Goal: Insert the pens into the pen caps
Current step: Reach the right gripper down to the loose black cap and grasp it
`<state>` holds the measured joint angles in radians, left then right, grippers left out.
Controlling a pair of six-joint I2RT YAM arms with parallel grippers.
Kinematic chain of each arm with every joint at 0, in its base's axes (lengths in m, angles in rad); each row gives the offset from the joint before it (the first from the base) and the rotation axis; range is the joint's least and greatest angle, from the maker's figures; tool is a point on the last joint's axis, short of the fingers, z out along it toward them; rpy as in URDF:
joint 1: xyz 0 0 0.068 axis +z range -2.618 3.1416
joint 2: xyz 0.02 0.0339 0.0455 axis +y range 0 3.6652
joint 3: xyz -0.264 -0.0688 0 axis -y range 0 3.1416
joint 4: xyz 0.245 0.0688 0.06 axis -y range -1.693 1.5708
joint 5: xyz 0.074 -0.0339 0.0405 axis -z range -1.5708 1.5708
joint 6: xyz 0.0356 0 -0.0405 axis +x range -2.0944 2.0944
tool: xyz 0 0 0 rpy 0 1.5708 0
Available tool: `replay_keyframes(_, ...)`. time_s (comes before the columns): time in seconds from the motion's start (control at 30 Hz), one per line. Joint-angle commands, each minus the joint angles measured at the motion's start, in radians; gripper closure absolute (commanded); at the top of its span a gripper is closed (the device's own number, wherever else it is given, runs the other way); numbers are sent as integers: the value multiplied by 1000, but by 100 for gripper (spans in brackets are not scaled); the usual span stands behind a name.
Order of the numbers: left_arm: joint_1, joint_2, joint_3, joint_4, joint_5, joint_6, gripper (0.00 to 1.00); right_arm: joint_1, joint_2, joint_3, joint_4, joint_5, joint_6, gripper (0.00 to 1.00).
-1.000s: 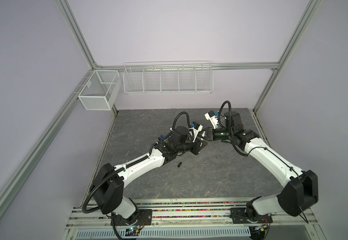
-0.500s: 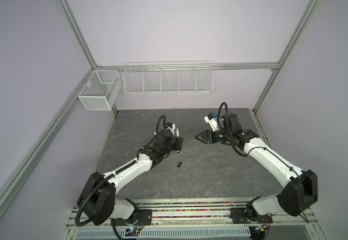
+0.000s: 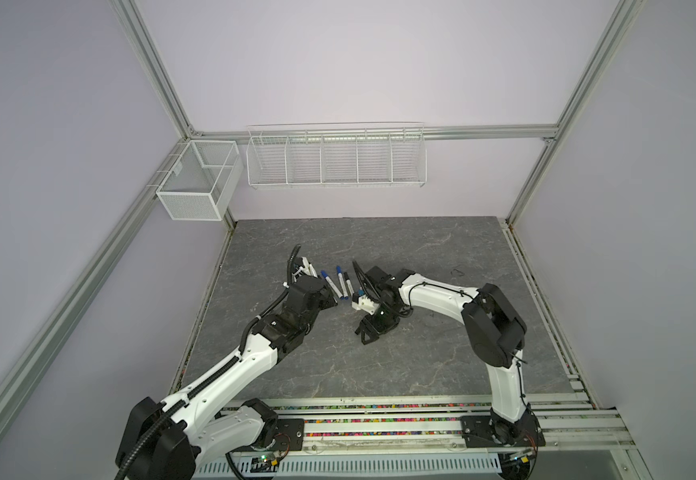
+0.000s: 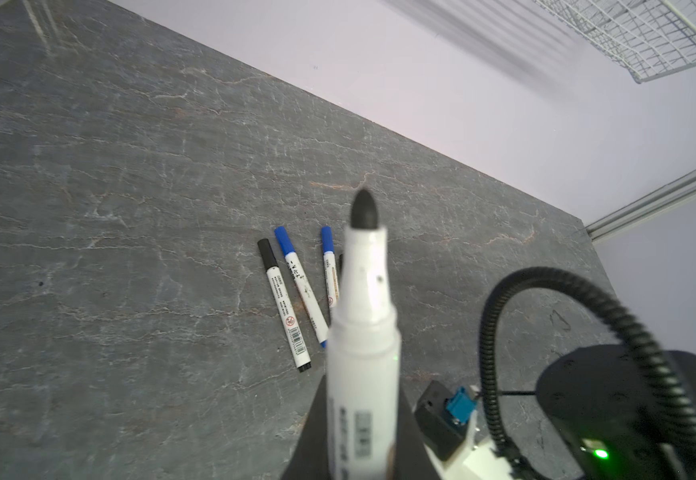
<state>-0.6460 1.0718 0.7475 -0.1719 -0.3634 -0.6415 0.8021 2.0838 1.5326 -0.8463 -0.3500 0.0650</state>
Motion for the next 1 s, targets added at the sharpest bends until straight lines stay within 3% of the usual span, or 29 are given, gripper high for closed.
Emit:
replay_keyframes(0.0, 6, -46, -12, -63, -59, 17, 100, 5, 52, 78, -86, 14, -51, 35)
replay_keyframes(0.5, 7, -158, -33, -142, -104, 46, 100, 36, 264, 353, -193, 106, -71, 35)
replay_keyframes(0.67, 8, -183, -43, -144, -109, 61, 100, 68, 319, 432, -240, 190, -90, 38)
replay_keyframes(0.97, 8, -179, -53, -119, -89, 61, 100, 103, 320, 404, -243, 392, -92, 44)
